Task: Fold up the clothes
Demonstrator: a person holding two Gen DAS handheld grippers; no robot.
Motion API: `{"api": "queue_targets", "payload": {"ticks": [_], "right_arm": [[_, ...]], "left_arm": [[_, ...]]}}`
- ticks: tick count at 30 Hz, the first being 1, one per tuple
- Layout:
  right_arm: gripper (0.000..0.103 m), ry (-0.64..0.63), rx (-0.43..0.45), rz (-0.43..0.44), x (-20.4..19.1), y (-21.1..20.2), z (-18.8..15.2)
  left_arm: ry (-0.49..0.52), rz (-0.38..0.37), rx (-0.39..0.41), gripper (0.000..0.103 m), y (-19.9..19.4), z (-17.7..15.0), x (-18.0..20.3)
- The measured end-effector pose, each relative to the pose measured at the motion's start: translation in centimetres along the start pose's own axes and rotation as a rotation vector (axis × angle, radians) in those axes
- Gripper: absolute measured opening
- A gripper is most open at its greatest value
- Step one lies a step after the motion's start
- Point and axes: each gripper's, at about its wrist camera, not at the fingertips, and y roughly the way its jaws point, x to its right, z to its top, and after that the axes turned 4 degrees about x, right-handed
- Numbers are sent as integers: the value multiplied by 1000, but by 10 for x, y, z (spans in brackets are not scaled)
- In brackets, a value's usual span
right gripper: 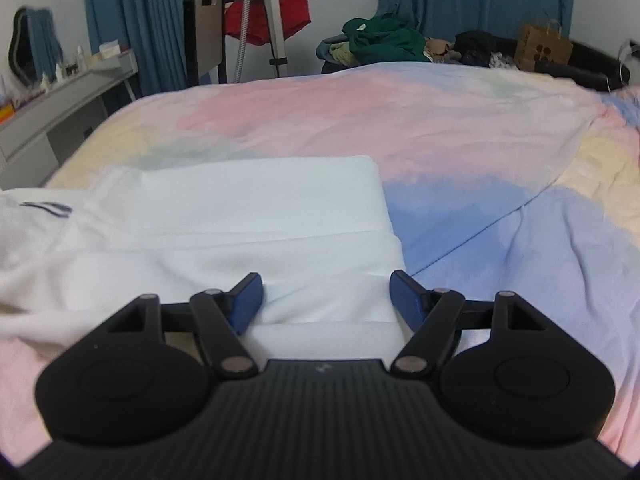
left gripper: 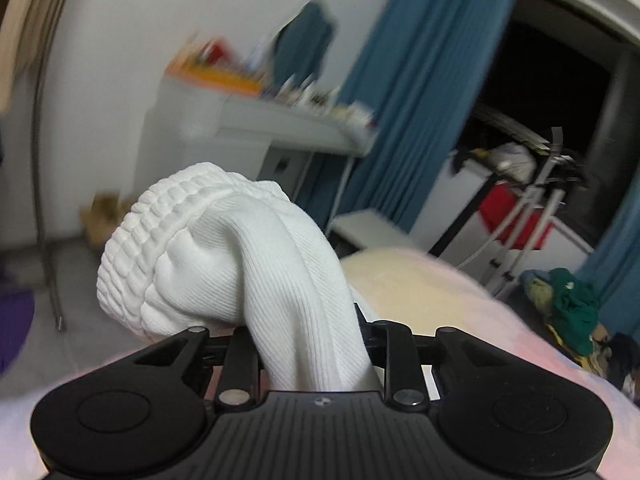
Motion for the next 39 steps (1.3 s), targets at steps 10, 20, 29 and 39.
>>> {"api": "queue_targets", "payload": {"ticks": [10, 20, 29, 39], "right_arm": [[72, 205, 41, 43, 34, -17, 15], [72, 428, 151, 50, 98, -43, 32], [73, 629, 153, 108, 150, -39, 27], [73, 798, 41, 378, 152, -10, 15]], "left_arm": [[234, -193, 168, 23, -97, -21, 143], [509, -329, 203, 22, -156, -152, 285], [801, -366, 126, 23, -163, -296, 337], [989, -414, 48, 55, -171, -313, 328]]}}
